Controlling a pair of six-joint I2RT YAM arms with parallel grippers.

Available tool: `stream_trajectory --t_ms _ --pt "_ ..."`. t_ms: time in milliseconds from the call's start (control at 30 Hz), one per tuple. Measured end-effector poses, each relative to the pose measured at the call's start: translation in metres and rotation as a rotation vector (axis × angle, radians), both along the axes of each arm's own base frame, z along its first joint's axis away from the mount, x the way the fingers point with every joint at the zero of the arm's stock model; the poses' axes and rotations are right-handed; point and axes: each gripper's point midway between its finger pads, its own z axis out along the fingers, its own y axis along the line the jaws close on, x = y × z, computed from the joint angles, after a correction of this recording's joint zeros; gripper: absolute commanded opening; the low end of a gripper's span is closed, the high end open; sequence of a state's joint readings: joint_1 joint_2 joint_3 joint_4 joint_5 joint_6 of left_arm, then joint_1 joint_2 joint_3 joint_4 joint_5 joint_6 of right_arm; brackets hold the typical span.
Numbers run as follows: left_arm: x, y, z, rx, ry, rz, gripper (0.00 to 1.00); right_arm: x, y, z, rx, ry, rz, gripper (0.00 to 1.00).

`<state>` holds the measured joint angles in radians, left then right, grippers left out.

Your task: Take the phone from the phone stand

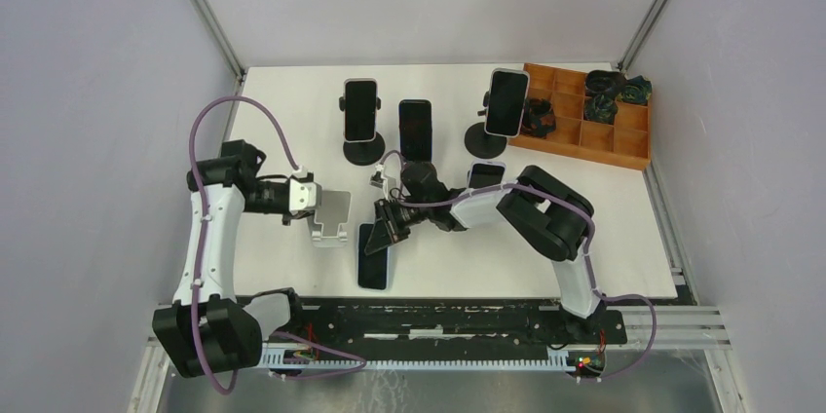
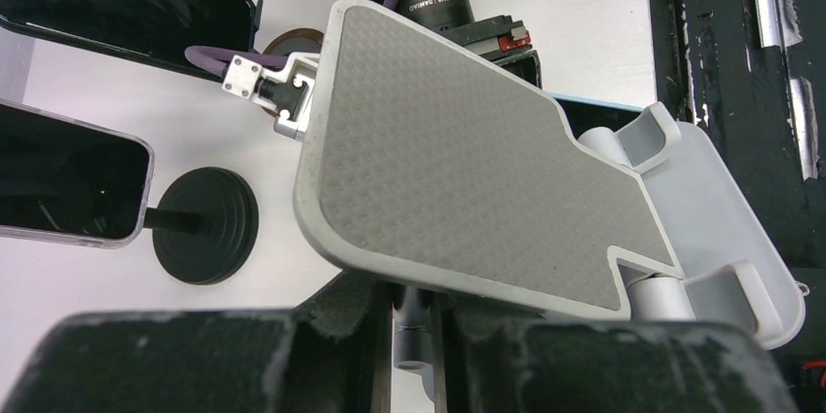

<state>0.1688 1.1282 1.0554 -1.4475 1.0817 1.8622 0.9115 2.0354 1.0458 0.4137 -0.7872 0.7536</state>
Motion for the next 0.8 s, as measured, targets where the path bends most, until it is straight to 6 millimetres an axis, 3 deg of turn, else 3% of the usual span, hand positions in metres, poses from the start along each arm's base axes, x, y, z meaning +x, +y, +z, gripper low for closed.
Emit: stream_trajectory --t_ms 100,300,400,567,800 --pt "0.000 0.000 0.001 -0.001 -0.008 -0.003 0.02 0.000 0.002 -0.001 0.000 0.009 0.010 0.02" --pt "0.000 -0.002 0.003 -0.016 -0.018 -0.008 0.02 0.007 0.002 -0.009 -0.028 -0.021 -0.020 0.49" --pt "0.000 -0.002 0.002 -0.016 -0.018 -0.010 0.02 0.019 -0.002 -0.025 -0.099 -0.071 -0.083 0.64" --pt "-0.002 -0.003 -0.001 -0.016 -0.016 -0.016 0.02 0.043 -0.008 -0.006 -0.134 -0.235 -0.170 0.81" --pt "-0.002 -0.003 -0.003 -0.016 -0.025 -0.026 0.02 0.065 -0.024 0.042 -0.148 -0.421 -0.248 0.92"
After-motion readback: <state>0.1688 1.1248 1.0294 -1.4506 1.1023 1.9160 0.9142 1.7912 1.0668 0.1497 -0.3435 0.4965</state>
